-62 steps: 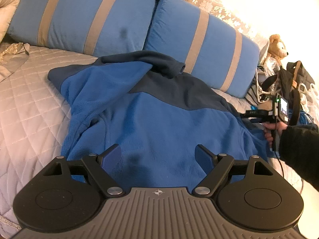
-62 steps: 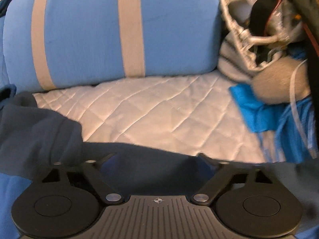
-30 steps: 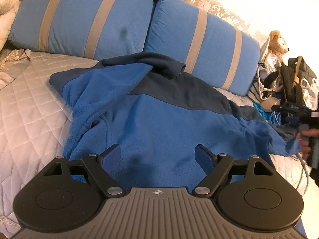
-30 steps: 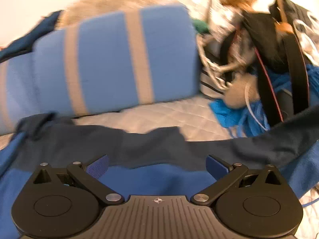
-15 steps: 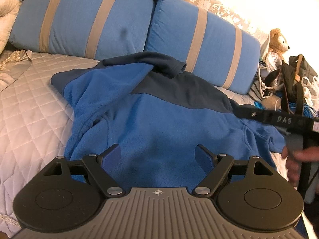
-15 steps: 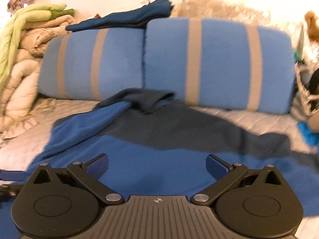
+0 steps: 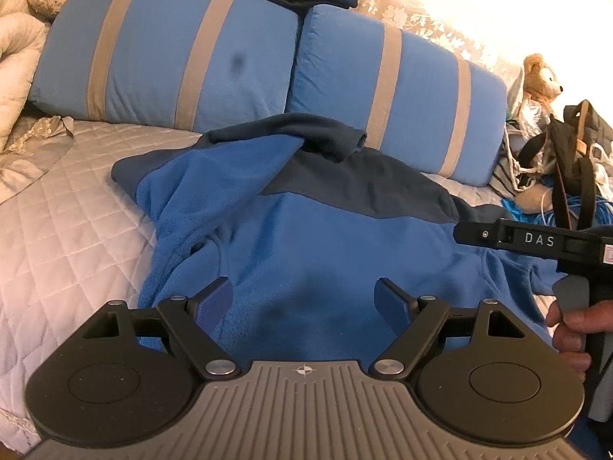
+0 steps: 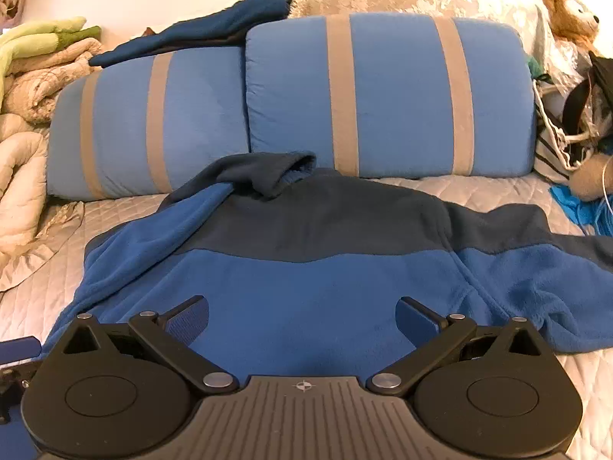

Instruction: Fold clothes

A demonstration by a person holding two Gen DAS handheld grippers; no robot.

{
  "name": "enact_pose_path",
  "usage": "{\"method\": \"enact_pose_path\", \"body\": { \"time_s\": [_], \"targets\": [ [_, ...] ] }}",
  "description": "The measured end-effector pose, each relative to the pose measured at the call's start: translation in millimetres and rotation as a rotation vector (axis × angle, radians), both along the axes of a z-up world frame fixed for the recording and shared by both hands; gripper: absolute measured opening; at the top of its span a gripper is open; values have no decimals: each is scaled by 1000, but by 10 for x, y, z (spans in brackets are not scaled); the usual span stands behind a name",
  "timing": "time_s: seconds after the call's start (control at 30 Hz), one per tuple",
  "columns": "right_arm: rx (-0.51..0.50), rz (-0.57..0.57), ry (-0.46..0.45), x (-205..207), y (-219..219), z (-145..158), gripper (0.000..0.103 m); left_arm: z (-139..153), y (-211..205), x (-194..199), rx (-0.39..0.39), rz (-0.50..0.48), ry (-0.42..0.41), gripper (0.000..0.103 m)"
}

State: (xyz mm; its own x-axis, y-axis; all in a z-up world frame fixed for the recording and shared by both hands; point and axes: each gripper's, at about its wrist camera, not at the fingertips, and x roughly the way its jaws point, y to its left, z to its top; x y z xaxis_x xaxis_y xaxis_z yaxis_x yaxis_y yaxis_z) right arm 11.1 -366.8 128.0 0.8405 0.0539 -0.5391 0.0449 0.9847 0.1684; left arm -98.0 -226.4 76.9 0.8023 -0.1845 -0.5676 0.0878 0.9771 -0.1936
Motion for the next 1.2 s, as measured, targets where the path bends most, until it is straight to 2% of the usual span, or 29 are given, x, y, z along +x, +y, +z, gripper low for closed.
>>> {"method": "enact_pose_path", "body": {
  "time_s": [0.37,0.53,0.7,0.77,0.87,0.93,1.0,1.1,1.2],
  "targets": [
    [70,2,94,76,8,-107,103,5,14,-5,-4,10,9,81],
    [148,-63,52,-17,-126,-135,103,-3,72,-17,-37,6,7,81],
    [165,-90,-3,-102,-173,-119,103,-4,75,12,-49,-16,26,81],
    [152,-89,-16,-113,-151,-107,103,-14,103,76,-80,-56,69,81],
    [132,-84,-31,-128,-114,-89,103,-13,216,174,-173,-113,129,81],
    [134,-87,-49,-151,-118,-78,103,33,311,197,-222,-114,136,81],
    [147,-94,-68,-184,-145,-73,103,136,395,233,-234,-114,126,81],
    [176,-111,-83,-210,-203,-79,103,330,475,356,-175,-143,58,81],
    [192,-118,-78,-196,-230,-87,103,461,525,573,-75,-173,-42,81]
  ]
}}
